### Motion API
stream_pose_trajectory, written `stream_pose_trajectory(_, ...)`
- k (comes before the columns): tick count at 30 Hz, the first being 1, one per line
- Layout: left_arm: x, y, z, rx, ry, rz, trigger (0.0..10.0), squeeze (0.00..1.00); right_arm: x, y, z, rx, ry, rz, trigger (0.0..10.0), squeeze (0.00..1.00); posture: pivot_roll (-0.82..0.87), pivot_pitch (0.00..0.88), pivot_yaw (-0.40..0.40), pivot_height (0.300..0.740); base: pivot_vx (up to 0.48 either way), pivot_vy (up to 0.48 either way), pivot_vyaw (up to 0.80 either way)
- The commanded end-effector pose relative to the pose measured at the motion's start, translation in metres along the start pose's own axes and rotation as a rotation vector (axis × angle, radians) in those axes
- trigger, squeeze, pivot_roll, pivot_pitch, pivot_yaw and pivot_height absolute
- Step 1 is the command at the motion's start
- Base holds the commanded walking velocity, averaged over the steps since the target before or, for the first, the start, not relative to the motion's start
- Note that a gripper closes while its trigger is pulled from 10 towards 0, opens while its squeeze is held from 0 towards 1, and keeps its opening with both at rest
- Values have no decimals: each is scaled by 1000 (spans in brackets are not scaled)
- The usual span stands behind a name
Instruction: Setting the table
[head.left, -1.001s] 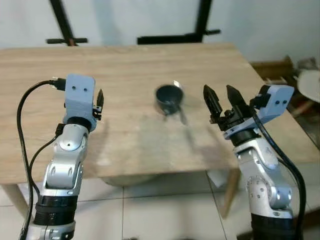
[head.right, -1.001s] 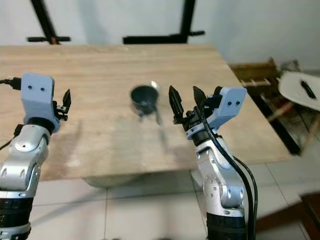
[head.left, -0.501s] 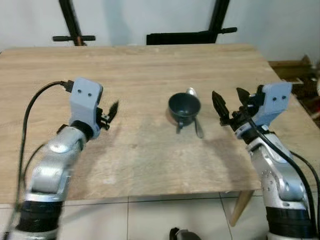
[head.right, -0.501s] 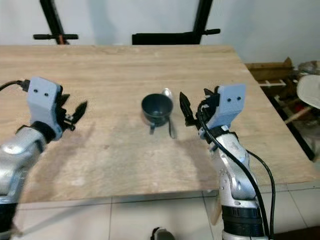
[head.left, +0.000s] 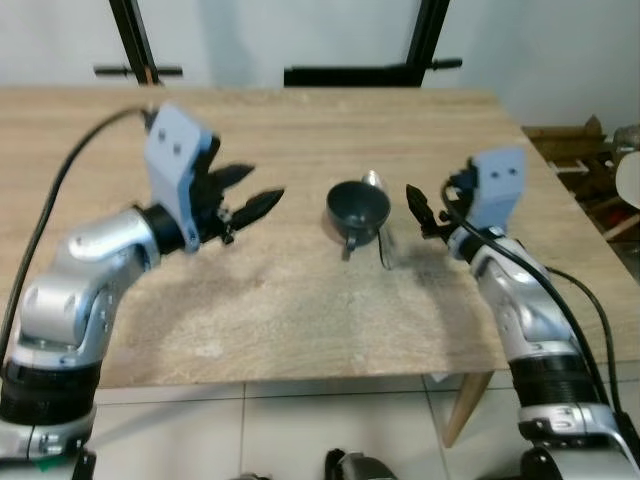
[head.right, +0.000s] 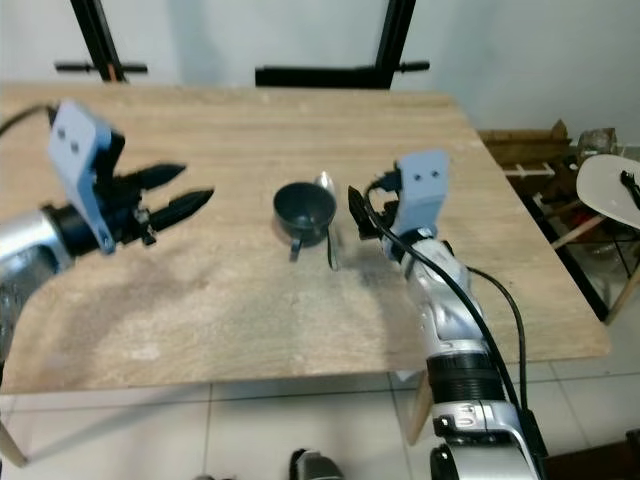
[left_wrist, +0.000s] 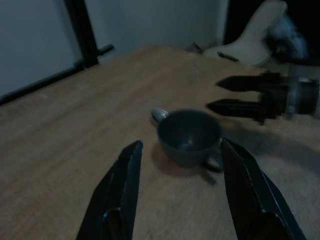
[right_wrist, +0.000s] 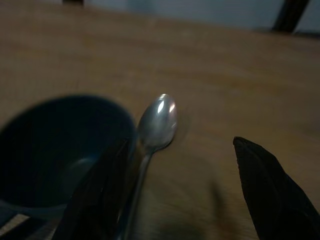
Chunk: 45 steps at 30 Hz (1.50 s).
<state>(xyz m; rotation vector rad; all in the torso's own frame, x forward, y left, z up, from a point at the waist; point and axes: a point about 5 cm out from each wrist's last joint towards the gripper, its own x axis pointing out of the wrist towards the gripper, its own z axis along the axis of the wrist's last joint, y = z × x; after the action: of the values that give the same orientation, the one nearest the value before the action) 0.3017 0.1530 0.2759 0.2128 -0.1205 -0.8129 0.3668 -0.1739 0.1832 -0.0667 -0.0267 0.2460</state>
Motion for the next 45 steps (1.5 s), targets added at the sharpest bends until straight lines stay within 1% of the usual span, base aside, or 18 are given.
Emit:
stream_pose_trajectory(1, 1, -5, 3, 10, 8, -39, 10000, 0, 3, 4, -11, -16, 48, 18, 10000, 0, 80, 154, 0, 740, 0, 0, 0)
stream_pose_trajectory(5, 1, -5, 9, 21, 4, -44, 10000, 0, 6, 4, -18, -41, 83, 8, 10000, 0, 98, 164, 8, 740, 0, 0, 0)
stream_pose_trajectory(6, -3, -5, 15, 24, -1, -48, 10000, 0, 8, 2, -21, -50, 98, -7, 10000, 0, 115, 177, 21, 740, 0, 0, 0)
stream_pose_trajectory(15, -11, -2, 19, 23, 19, -43, 10000, 0, 9, -1, -16, -85, 79, -2, 10000, 0, 103, 186, 36, 740, 0, 0, 0)
stream_pose_trajectory(20, -8, -4, 15, 11, 29, -45, 10000, 0, 12, 3, -7, -88, 20, 22, 10000, 0, 96, 178, 40, 740, 0, 0, 0)
stream_pose_trajectory(26, -5, -5, 14, 2, 33, -41, 10000, 0, 12, 0, 7, -87, -42, 56, 10000, 0, 81, 162, 43, 740, 0, 0, 0)
stream_pose_trajectory(27, -5, -5, 13, 1, 36, -39, 10000, 0, 12, 3, 11, -76, -69, 81, 10000, 0, 76, 158, 43, 740, 0, 0, 0)
stream_pose_trajectory(28, -5, -5, 12, -2, 38, -38, 10000, 0, 11, 11, 18, -50, -113, 129, 10000, 0, 71, 155, 44, 740, 0, 0, 0)
stream_pose_trajectory(31, -4, -5, 12, -4, 39, -38, 10000, 0, 11, 17, 23, -34, -142, 161, 10000, 0, 71, 153, 44, 740, 0, 0, 0)
stream_pose_trajectory(32, -4, -5, 11, -8, 38, -37, 10000, 0, 12, 28, 29, -14, -176, 210, 10000, 0, 70, 146, 45, 740, 0, 0, 0)
stream_pose_trajectory(34, -4, -5, 11, -8, 38, -37, 10000, 0, 12, 28, 29, -14, -176, 210, 10000, 0, 70, 146, 45, 740, 0, 0, 0)
stream_pose_trajectory(37, -3, -6, 8, -15, 35, -35, 10000, 0, 17, 65, 40, 30, -237, 339, 10000, 0, 69, 129, 46, 740, 0, 0, 0)
stream_pose_trajectory(38, -3, -6, 8, -15, 35, -35, 10000, 0, 17, 65, 40, 30, -237, 339, 10000, 0, 69, 129, 46, 740, 0, 0, 0)
stream_pose_trajectory(39, -2, -6, 8, -18, 32, -33, 10000, 0, 21, 83, 44, 34, -251, 381, 10000, 0, 67, 126, 46, 740, 0, 0, 0)
stream_pose_trajectory(41, -2, -5, 8, -18, 31, -32, 10000, 0, 21, 86, 46, 33, -255, 390, 10000, 0, 67, 126, 46, 740, 0, 0, 0)
stream_pose_trajectory(43, -1, -6, 8, -19, 29, -31, 10000, 0, 25, 99, 46, 22, -246, 414, 10000, 0, 65, 122, 44, 740, 0, 0, 0)
stream_pose_trajectory(44, -1, -6, 8, -19, 29, -31, 10000, 0, 25, 99, 46, 22, -246, 414, 10000, 0, 65, 122, 44, 740, 0, 0, 0)
stream_pose_trajectory(45, -1, -6, 7, -20, 29, -30, 10000, 0, 26, 105, 44, 13, -238, 428, 10000, 0, 67, 122, 42, 740, 0, 0, 0)
